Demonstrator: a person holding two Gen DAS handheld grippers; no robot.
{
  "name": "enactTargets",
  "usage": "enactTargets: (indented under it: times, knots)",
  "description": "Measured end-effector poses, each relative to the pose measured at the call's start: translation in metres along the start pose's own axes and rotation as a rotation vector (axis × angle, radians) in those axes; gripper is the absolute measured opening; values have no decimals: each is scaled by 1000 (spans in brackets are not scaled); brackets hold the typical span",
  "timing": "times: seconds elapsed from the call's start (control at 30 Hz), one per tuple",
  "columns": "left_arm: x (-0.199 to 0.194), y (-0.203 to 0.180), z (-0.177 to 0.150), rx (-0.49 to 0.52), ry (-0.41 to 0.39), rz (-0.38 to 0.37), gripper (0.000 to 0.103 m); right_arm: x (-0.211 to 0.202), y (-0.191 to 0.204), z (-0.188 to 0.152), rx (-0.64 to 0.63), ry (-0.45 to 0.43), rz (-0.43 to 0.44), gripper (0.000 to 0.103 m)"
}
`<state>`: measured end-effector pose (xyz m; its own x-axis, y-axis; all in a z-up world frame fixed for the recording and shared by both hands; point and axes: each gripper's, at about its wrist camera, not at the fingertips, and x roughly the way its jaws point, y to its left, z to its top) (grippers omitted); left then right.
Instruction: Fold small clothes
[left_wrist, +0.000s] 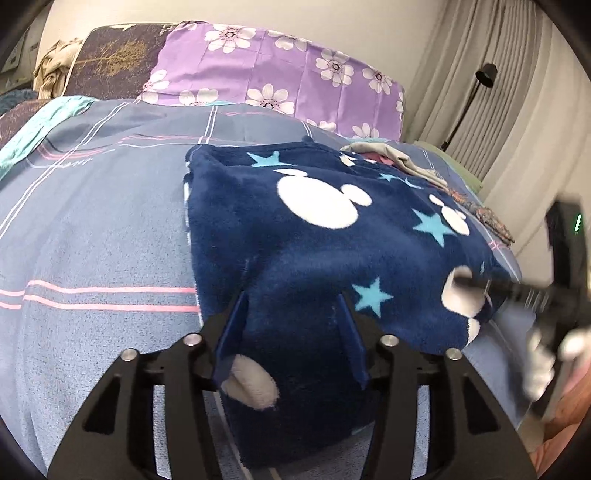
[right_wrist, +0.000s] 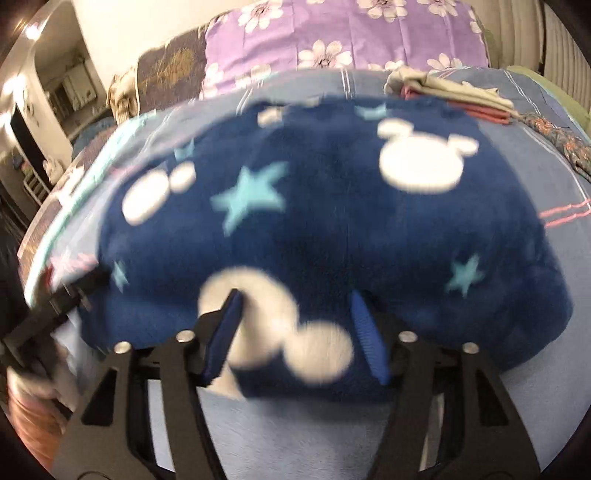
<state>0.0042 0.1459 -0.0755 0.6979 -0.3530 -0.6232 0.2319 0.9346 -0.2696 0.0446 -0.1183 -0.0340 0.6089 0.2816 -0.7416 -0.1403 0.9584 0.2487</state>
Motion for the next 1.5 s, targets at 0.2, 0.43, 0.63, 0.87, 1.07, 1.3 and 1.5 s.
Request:
enactTargets:
  times: [0.2,0.43,0.63,0.87,1.07,1.3,1.5]
  knots:
    - [4,-17,-2,83,9,62,66,9,10,28,-44,-90,-31,60]
    - [3,-11,-2,67,5,35,69,36,15,2,-70,-69,-107,61]
    - [-2,-17,-2,80,-18,52,71,35,14,1,-66,-72,-100,61]
    - [-24,-3,35,-17,-134,-25,55,39,9,5,-67,-70,-98,61]
    - [38,9,29,40,32,62,54,34,4,9,-48,-63,-61,61]
    - [35,12,30,10,12,20,55,6,20,68,-68,-158,-19,61]
    - [32,15,27,4,3,4,56,109,2,112,-23,105,-46,74]
